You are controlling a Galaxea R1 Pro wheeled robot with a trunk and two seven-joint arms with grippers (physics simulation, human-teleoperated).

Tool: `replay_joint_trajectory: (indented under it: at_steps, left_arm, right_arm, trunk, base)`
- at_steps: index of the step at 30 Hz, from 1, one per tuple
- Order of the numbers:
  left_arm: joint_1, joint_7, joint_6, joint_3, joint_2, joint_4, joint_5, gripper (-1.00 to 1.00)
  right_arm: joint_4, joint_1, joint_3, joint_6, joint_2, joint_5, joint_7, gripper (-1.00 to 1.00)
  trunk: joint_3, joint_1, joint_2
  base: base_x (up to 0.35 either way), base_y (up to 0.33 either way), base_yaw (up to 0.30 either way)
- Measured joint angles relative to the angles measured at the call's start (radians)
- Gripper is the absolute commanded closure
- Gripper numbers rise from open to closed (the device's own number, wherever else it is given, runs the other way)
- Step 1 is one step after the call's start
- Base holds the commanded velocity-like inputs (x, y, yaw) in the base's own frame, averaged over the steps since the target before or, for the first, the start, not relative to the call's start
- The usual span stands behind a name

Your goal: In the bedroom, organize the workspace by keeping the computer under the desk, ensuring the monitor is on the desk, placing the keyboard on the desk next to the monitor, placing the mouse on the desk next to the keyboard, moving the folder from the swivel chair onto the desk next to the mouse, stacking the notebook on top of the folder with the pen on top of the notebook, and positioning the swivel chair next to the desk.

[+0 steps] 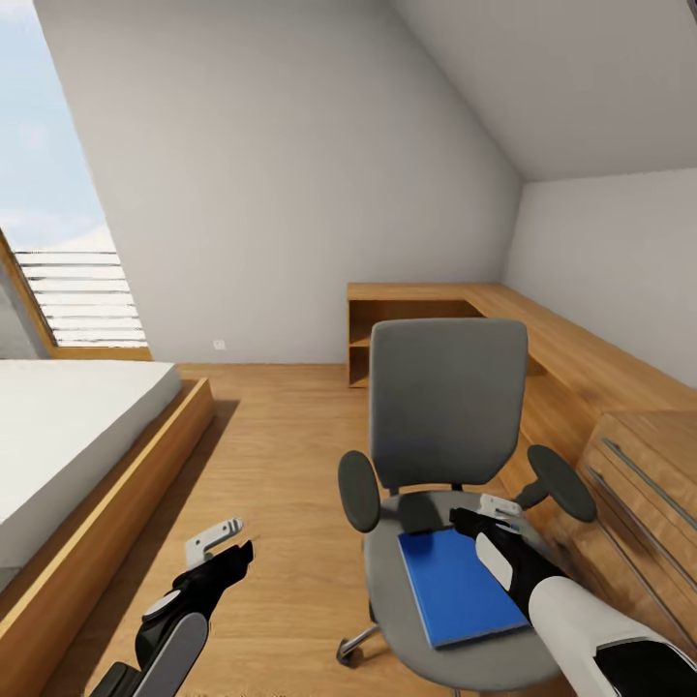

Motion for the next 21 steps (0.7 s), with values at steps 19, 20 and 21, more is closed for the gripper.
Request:
replay_joint_trajectory:
  at_steps: [19,20,21]
  left_arm:
    - [0.0,0.001,0.0,-0.006,0.0,0.002,-0.001,-1.0]
    - [0.0,0.001,0.0,-0.006,0.0,0.002,-0.001,-1.0]
    - [0.0,0.001,0.0,-0.007,0.0,0.002,-0.001,-1.0]
  right_arm:
    - [0.0,0.0,-0.001,0.001,0.0,-0.001,0.002,-1.0]
    - [0.0,0.0,-0.001,0.001,0.0,0.0,0.002,-1.0]
    - [0.0,0.0,-0.001,0.001,0.0,0.0,0.003,-1.0]
  trunk:
    - [0.0,0.0,0.0]
    - [0.0,0.0,0.0]
    - [0.0,0.0,0.0]
  base:
    - [0.028,0.0,0.242]
    - [0.236,0.0,0.061]
    - [0.224,0.0,0.049]
